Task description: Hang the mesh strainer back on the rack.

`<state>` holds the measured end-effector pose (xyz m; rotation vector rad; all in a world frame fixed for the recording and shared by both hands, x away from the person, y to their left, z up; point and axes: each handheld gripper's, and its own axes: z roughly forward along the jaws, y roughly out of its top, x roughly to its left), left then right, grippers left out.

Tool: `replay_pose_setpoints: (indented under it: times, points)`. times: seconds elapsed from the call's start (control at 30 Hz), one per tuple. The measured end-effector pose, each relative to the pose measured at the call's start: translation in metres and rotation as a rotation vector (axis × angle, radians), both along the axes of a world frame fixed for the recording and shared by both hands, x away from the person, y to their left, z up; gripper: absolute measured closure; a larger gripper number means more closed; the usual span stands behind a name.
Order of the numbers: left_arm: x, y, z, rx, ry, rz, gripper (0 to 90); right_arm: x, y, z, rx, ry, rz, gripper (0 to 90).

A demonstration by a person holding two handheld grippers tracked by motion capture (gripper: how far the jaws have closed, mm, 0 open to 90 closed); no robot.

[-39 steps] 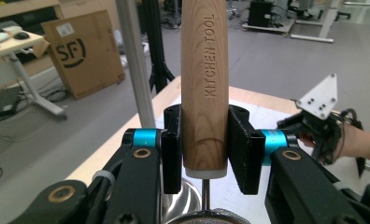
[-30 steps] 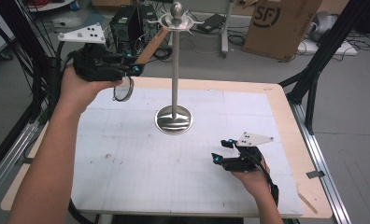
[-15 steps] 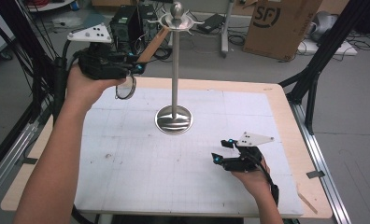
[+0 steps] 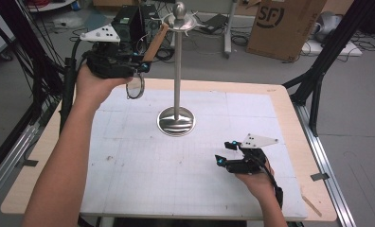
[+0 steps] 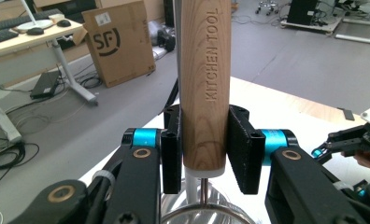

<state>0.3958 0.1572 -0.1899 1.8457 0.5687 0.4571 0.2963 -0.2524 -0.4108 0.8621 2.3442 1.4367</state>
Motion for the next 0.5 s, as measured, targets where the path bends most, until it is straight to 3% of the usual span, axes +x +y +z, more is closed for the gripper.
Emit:
replay_pose_setpoints:
  times: [0.33, 0.5]
  points:
    - [0.008, -0.019, -0.012, 0.040, 0.023, 0.011, 68.5, 0.000, 0.000, 0.000, -0.001, -0.001, 0.001, 33.5]
    - [0.009, -0.022, -0.013, 0.032, 0.030, 0.007, 68.2, 0.000, 0.000, 0.000, -0.001, -0.001, 0.000, 33.5]
